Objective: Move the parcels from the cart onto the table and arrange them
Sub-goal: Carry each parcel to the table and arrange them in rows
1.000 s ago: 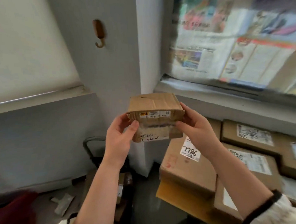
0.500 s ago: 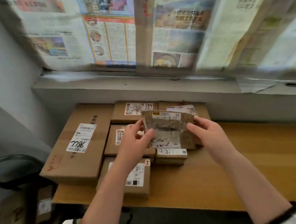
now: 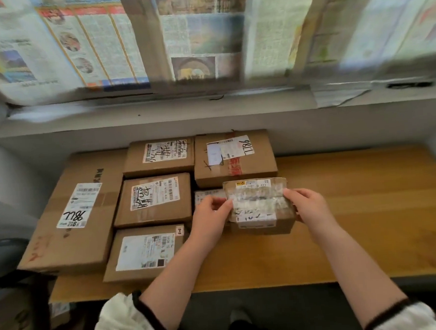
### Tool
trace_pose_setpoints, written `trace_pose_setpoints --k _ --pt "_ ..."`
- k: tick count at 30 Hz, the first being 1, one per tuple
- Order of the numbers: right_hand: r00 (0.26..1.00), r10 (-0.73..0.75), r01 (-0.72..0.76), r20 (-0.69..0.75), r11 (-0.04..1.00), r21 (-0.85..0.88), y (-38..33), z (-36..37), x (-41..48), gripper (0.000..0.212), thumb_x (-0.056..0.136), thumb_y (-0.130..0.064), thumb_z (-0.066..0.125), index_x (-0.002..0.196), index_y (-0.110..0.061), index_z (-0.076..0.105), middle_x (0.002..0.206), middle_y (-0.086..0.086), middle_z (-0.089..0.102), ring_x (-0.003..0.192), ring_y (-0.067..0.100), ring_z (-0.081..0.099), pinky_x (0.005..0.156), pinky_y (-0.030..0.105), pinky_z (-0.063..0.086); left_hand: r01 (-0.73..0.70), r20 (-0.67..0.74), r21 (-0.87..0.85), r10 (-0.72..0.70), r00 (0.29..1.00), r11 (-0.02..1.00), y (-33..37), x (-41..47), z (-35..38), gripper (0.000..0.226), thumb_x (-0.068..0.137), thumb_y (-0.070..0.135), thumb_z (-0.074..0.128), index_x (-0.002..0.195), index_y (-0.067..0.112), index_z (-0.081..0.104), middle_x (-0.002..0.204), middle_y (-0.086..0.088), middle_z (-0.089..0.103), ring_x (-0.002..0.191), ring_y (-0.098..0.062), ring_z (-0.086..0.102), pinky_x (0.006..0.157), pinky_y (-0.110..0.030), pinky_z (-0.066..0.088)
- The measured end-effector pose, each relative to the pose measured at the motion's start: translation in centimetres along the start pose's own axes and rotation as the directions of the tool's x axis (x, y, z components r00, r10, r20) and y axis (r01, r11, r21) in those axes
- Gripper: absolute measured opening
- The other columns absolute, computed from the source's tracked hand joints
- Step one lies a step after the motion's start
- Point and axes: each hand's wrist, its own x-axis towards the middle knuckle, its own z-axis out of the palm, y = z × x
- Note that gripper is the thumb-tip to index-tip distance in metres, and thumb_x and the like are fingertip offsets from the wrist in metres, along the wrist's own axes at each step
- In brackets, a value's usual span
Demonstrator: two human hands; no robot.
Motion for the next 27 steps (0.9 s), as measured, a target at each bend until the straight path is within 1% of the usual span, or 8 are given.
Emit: trace_pose_setpoints --k 4,8,11,13,15,18,24,27 --pt "0.998 0.025 -0.023 -0.06 0.999 0.023 1.0 -1.7 2.9 0.023 0.093 -0.023 0.056 0.109 -0.008 0.061 0.094 0.005 0.067 0.081 0.018 0.064 0.061 0.028 0.048 -0.046 0.001 0.123 0.047 0.999 0.991 0.8 2.0 3.1 0.007 0.091 0.031 0.059 0.09 0.024 0.058 0.089 0.004 0.064 0.082 -0.013 0.061 0.07 -0.029 0.053" --pt "0.996 0.07 -0.07 -0.047 0.998 0.008 2.4 -1.3 5.6 0.021 0.094 -0.023 0.053 0.108 -0.01 0.059 0.097 0.005 0.066 0.087 0.019 0.064 0.066 0.03 0.052 -0.03 -0.022 0.236 0.036 0.999 0.971 0.1 3.8 4.8 0.018 0.091 0.033 0.057 0.104 0.022 0.061 0.091 0.009 0.063 0.082 -0.008 0.059 0.064 -0.025 0.05" --pt "0.998 0.044 -0.049 -0.051 0.993 -0.106 3.7 -0.4 6.7 0.01 0.094 -0.021 0.05 0.096 -0.018 0.059 0.092 0.002 0.065 0.088 0.021 0.063 0.078 0.041 0.055 0.009 -0.045 0.267 0.003 0.999 0.964 -1.0 4.4 5.5 0.027 0.091 0.034 0.057 0.114 0.023 0.063 0.107 0.005 0.064 0.1 -0.015 0.057 0.081 -0.036 0.052" --pt "0.998 0.033 -0.041 -0.053 0.987 -0.158 4.2 0.1 7.1 0.013 0.093 -0.021 0.049 0.096 -0.018 0.061 0.09 0.002 0.064 0.091 0.025 0.063 0.085 0.048 0.052 0.029 -0.074 0.379 -0.001 0.997 0.925 -1.8 4.6 5.7 0.032 0.09 0.039 0.056 0.119 0.027 0.062 0.119 0.003 0.059 0.117 -0.023 0.044 0.094 -0.042 0.042" --pt "0.999 0.043 -0.047 -0.028 0.983 -0.176 4.5 0.4 7.3 0.016 0.093 -0.021 0.049 0.1 -0.017 0.062 0.092 0.002 0.065 0.092 0.026 0.063 0.086 0.049 0.052 0.081 -0.094 0.465 -0.042 0.995 0.882 -2.2 4.8 5.9 0.034 0.09 0.044 0.054 0.122 0.033 0.059 0.127 0.0 0.052 0.124 -0.027 0.033 0.097 -0.045 0.033" --pt "0.998 0.05 -0.043 0.033 0.983 -0.177 4.9 0.5 7.8 0.012 0.094 -0.019 0.048 0.094 -0.023 0.059 0.097 0.006 0.067 0.093 0.028 0.064 0.087 0.051 0.051 0.114 -0.12 0.545 -0.058 0.991 0.831 -2.7 5.0 6.2 0.035 0.089 0.048 0.053 0.122 0.037 0.057 0.131 0.0 0.047 0.125 -0.028 0.03 0.097 -0.046 0.03" --pt "0.998 0.039 -0.027 0.054 0.978 -0.205 5.4 0.5 8.6 0.018 0.096 -0.021 0.047 0.111 -0.018 0.058 0.11 0.011 0.065 0.1 0.03 0.061 0.092 0.049 0.049 0.087 -0.142 0.572 -0.007 0.99 0.816 -3.6 5.2 6.5 0.035 0.09 0.049 0.052 0.123 0.039 0.055 0.129 0.001 0.047 0.122 -0.024 0.033 0.096 -0.047 0.029" --pt "0.998 0.023 -0.009 0.058 0.974 -0.227 5.4 0.7 8.9 0.037 0.097 -0.023 0.047 0.132 -0.01 0.05 0.119 0.004 0.06 0.103 0.022 0.056 0.089 0.036 0.047 0.085 -0.158 0.578 0.009 0.987 0.811 -3.6 5.3 6.7 0.036 0.089 0.049 0.052 0.124 0.038 0.054 0.129 0.003 0.048 0.122 -0.023 0.035 0.096 -0.047 0.029"
